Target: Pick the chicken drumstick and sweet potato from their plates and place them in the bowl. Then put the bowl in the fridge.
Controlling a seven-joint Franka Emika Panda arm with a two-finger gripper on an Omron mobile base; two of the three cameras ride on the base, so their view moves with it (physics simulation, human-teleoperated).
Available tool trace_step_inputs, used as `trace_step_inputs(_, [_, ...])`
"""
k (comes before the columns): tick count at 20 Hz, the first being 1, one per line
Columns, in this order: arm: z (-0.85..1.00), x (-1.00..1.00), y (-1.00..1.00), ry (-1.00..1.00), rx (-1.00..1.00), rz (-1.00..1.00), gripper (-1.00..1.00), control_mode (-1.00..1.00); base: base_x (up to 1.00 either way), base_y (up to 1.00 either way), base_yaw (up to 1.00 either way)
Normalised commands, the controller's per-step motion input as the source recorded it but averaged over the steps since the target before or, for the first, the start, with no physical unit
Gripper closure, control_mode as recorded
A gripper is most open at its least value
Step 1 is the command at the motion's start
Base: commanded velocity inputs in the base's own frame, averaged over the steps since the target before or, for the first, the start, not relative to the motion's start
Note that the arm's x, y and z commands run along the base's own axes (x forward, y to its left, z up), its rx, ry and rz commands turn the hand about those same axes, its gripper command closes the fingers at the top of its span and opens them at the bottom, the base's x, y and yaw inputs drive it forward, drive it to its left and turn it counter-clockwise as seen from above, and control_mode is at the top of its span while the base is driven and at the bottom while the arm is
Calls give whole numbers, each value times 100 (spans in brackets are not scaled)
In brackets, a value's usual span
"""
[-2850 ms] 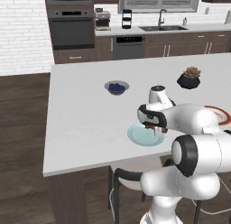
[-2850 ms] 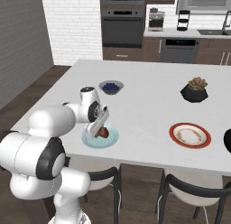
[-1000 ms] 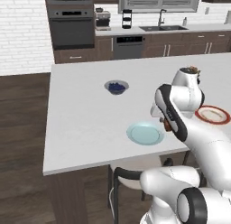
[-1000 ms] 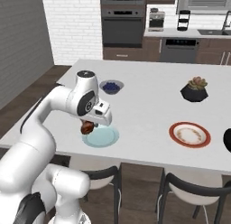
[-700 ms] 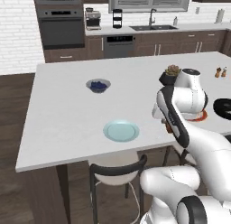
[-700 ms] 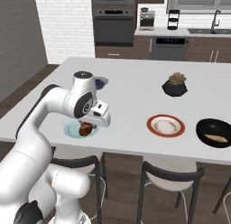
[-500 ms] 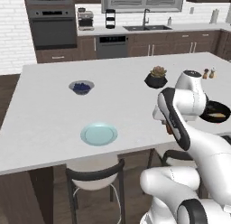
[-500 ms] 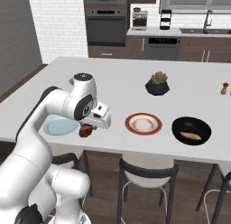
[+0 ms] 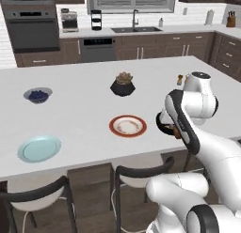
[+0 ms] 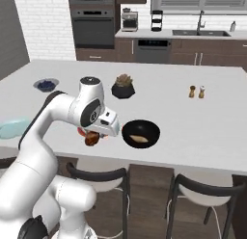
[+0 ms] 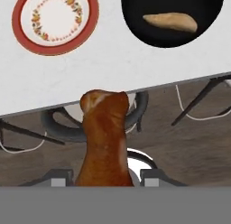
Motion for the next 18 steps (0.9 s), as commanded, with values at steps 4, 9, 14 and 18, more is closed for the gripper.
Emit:
trace_step_inputs(4, [0, 0, 0, 0, 0, 0, 100, 100, 42, -58, 4])
trace_step_inputs(9, [0, 0, 0, 0, 0, 0, 100, 100, 71, -23, 14])
trace_step_inputs(14, [0, 29, -17, 0, 0, 12, 100, -100, 36, -13, 16])
trace_step_inputs(18, [-16, 98, -54, 4, 1, 27, 100, -100, 0, 0, 0])
